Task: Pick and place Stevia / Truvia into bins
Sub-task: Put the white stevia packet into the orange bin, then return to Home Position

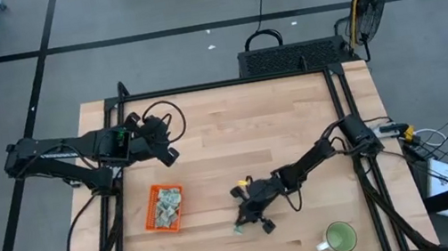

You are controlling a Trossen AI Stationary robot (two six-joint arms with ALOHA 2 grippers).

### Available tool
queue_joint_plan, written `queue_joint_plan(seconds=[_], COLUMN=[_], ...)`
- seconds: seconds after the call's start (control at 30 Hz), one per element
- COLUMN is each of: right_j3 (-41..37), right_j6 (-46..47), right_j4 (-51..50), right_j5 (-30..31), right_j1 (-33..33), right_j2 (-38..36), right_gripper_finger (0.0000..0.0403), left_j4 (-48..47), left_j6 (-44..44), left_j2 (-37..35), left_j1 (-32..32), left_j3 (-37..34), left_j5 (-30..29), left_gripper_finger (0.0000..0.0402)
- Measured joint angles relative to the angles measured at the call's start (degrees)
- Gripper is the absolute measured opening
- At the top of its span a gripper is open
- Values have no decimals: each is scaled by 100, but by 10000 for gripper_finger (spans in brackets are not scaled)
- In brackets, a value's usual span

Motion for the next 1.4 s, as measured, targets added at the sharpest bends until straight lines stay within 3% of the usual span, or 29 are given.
queue_joint_plan(seconds=[0.17, 0.37, 0.6, 0.83, 1.03, 1.4], right_j3=[493, 1799, 3185, 4420, 4634, 4623], right_j6=[-649, -857, -1271, -920, -493, -679], right_j4=[737, 708, 602, 563, 311, 111], right_j5=[11, 16, -123, 700, 759, 456], right_j1=[-294, -706, -788, -1023, -1197, -1098], right_j2=[-17, 160, 1194, 2277, 2536, 2422], right_gripper_finger=[16, 4, 20, 11, 20, 121], left_j4=[2, 4, -11, -8, -45, -46], left_j6=[11, 251, 312, 400, 404, 669], left_j2=[0, 0, 0, 0, 0, 0], left_j1=[0, 17, 17, 17, 13, 13], left_j3=[0, 0, 0, 0, 0, 0], left_j5=[-149, -991, -1401, -1353, -1268, -1108], left_gripper_finger=[120, 120, 120, 120, 120, 120])
